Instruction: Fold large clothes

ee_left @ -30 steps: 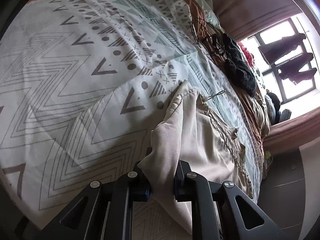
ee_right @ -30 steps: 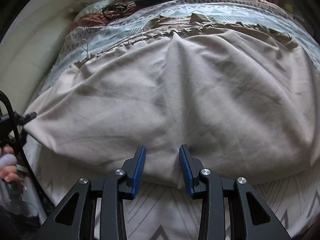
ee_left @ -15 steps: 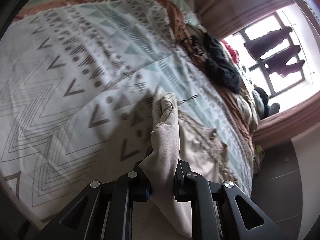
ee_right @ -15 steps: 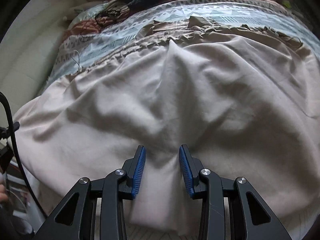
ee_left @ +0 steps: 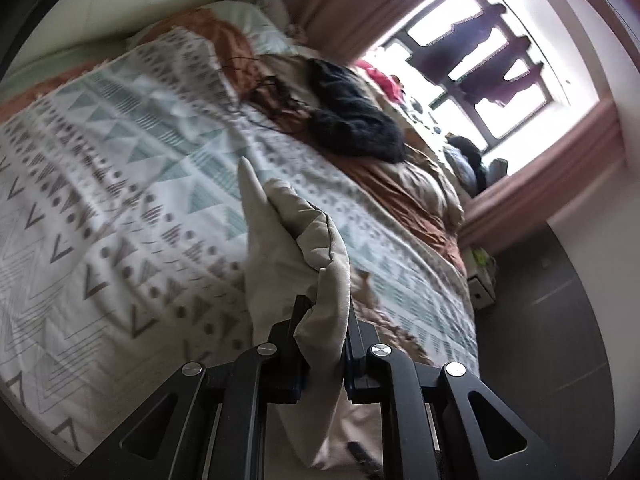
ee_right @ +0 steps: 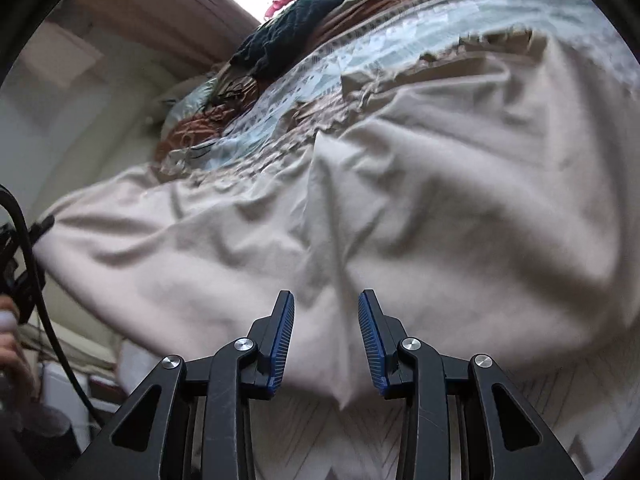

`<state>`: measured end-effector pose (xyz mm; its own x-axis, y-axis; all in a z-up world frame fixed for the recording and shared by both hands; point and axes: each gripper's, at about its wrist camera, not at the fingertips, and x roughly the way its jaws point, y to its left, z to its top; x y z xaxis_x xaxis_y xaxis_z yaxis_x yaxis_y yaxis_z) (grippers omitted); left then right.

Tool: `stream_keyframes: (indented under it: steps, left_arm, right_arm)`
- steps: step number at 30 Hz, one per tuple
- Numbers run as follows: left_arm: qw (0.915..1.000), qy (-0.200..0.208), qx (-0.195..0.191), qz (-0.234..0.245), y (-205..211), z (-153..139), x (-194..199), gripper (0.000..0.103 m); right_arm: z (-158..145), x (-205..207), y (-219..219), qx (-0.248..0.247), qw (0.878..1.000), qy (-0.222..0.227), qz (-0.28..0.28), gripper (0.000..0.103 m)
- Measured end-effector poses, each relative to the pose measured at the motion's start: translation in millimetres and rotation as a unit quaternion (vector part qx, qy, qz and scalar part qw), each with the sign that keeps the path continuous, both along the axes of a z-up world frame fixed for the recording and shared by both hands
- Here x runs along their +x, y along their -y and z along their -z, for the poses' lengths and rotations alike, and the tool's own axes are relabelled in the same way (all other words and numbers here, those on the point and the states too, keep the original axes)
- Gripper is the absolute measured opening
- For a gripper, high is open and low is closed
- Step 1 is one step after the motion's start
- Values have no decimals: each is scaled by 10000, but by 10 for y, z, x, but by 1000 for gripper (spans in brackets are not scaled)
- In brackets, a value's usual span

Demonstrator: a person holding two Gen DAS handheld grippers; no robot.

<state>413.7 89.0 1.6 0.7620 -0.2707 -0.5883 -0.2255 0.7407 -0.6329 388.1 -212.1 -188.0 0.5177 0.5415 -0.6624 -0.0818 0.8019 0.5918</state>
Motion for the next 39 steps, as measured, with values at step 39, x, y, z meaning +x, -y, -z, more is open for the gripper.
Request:
stream_keyframes:
  steps: [39]
  left_arm:
    - [9804,-485,198,1899,2845,-298,1322,10]
  right_arm:
    - [-30,-429,2299,918,9802,145,1747,23]
